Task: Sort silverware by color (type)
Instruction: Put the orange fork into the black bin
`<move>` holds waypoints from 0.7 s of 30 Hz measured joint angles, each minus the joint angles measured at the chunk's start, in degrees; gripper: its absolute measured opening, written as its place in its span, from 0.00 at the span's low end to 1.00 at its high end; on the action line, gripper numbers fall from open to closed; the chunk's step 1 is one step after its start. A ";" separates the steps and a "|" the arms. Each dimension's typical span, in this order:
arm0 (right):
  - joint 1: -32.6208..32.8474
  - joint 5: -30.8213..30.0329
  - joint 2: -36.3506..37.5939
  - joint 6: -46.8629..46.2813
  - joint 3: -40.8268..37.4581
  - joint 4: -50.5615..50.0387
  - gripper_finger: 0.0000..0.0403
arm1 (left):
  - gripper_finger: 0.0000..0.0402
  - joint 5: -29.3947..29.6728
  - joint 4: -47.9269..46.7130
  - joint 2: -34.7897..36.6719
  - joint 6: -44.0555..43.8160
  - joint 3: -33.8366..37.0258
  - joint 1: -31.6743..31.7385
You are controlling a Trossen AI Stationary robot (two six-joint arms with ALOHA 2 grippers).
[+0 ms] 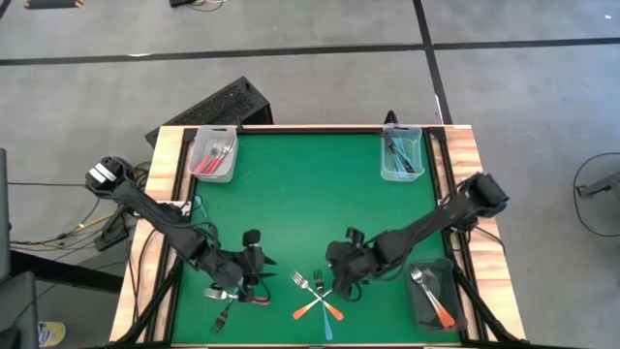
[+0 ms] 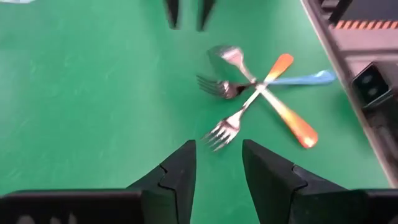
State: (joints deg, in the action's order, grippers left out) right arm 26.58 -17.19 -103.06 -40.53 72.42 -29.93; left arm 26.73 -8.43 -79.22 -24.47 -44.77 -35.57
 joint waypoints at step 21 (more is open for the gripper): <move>2.36 9.95 -12.68 4.57 4.13 19.61 0.37 | 0.30 0.71 -2.63 -3.15 2.21 0.04 2.30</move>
State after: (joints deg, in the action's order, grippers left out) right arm 28.94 -7.24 -115.74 -35.96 76.56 -10.32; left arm 27.43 -11.06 -82.37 -22.26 -44.73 -33.27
